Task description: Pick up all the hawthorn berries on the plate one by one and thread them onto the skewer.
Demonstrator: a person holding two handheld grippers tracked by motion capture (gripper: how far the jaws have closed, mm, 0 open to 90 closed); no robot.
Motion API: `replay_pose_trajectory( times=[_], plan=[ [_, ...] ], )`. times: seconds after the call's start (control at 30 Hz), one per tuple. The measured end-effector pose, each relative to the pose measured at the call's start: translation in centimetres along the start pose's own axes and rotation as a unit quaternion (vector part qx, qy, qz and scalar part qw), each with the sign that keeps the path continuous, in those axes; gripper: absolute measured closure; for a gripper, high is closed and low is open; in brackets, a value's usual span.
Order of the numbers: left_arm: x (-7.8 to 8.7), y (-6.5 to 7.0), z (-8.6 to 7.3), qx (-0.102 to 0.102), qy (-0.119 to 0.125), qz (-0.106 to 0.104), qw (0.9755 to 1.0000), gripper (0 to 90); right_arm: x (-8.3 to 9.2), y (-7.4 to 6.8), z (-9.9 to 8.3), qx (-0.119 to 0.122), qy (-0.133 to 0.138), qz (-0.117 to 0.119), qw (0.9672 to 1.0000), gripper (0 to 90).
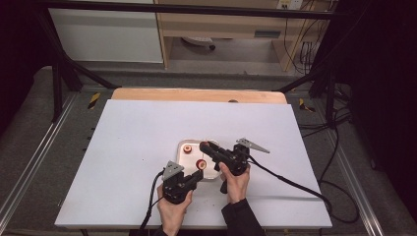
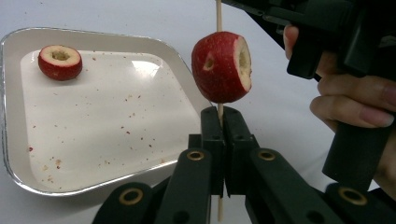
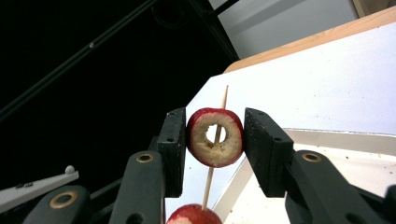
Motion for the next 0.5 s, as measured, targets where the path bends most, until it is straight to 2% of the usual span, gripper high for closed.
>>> replay_pose_trajectory(
  times=[0.2,0.4,0.5],
  plan=[
    [-0.1,-0.22,0.66,-0.008,0.0,0.008,0.9999,88.6,-0.06,-0.11,-0.67,0.005,-0.027,0.002,0.9996,61.0],
    [-0.19,-0.48,0.67,-0.019,-0.005,0.009,0.9998,88.6,-0.02,-0.08,-0.75,0.014,-0.036,-0.001,0.9992,60.2],
    [0.11,-0.82,0.53,-0.028,-0.008,0.014,0.9995,88.6,0.22,-0.04,-0.48,0.031,-0.039,-0.008,0.9987,52.3]
  ],
)
Point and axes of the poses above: each handheld gripper's, and its own axes: x roughly backward along the jaws, z roughly out of its top, y roughly to its right, the point moved 2 cm from there along -x, roughly forward along the jaws, and after that the axes turned 10 degrees about -y, right-handed, at the moved point
